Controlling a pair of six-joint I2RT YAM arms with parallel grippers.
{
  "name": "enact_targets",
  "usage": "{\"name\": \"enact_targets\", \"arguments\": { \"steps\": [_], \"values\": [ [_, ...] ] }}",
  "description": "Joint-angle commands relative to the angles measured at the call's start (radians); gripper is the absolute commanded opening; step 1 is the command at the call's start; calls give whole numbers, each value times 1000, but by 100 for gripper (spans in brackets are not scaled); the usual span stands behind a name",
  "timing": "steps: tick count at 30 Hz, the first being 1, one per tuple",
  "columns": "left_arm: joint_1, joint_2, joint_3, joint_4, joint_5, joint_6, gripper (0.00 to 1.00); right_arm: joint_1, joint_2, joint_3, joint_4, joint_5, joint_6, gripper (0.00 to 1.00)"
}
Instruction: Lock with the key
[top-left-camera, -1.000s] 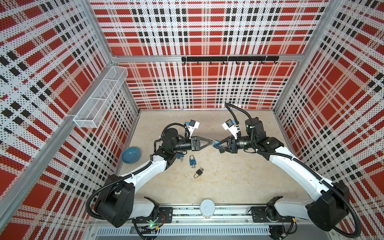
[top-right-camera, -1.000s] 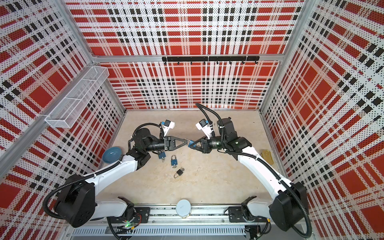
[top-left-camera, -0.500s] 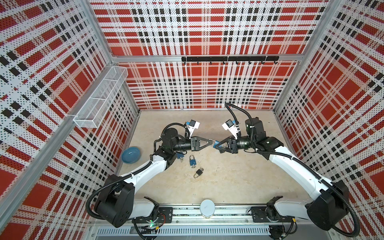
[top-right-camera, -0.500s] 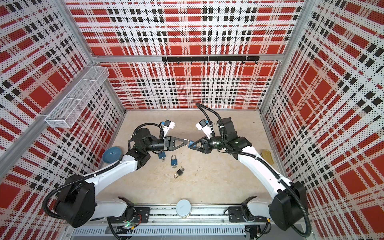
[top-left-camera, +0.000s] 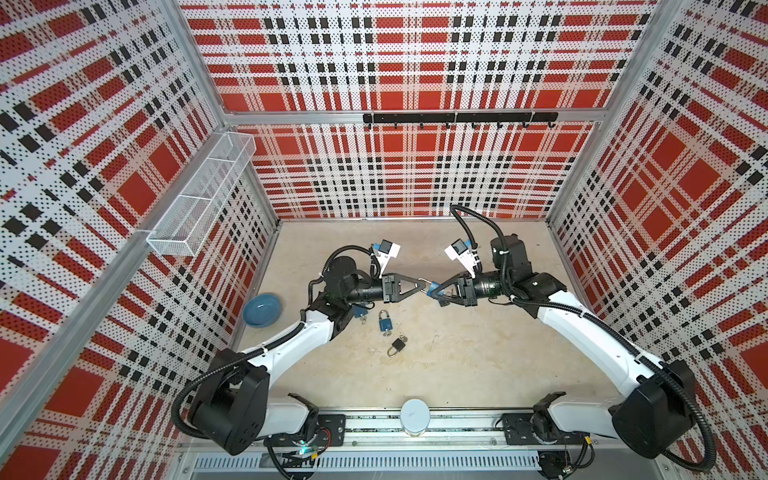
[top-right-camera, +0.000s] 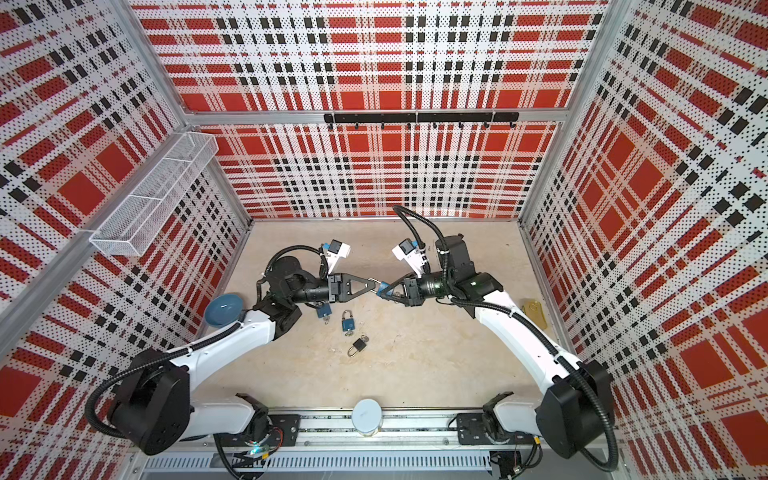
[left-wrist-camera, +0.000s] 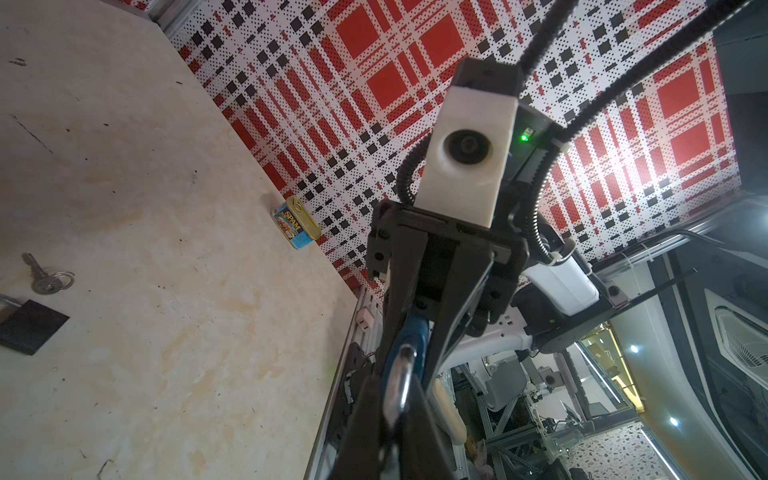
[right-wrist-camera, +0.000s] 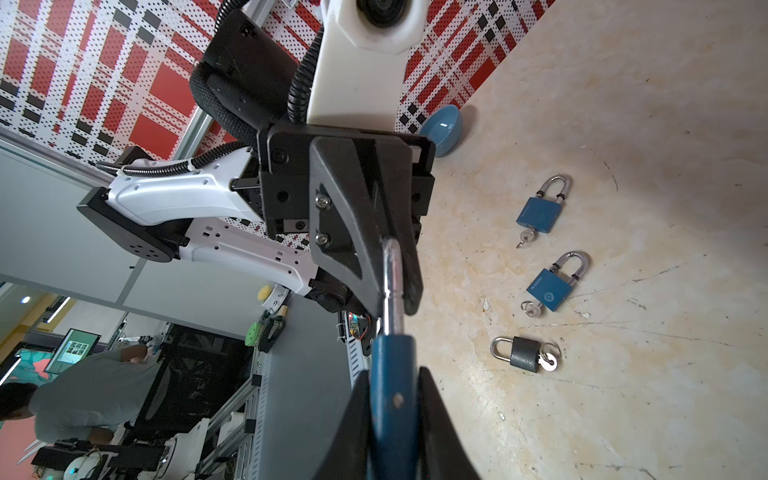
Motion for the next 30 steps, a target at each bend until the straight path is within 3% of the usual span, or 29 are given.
{"name": "enact_targets", "arguments": {
  "steps": [1,16,30],
  "values": [
    [-20,13,4,-40,-53,38,0,17,-3,3,100,-96,2,0],
    [-80,12,4,-76,-110,78,0,22,15,-7,199,-128,72,0],
    [-169,12,0,-77,-171,85,0,24,21,-1,236,-88,89,0]
  ]
}}
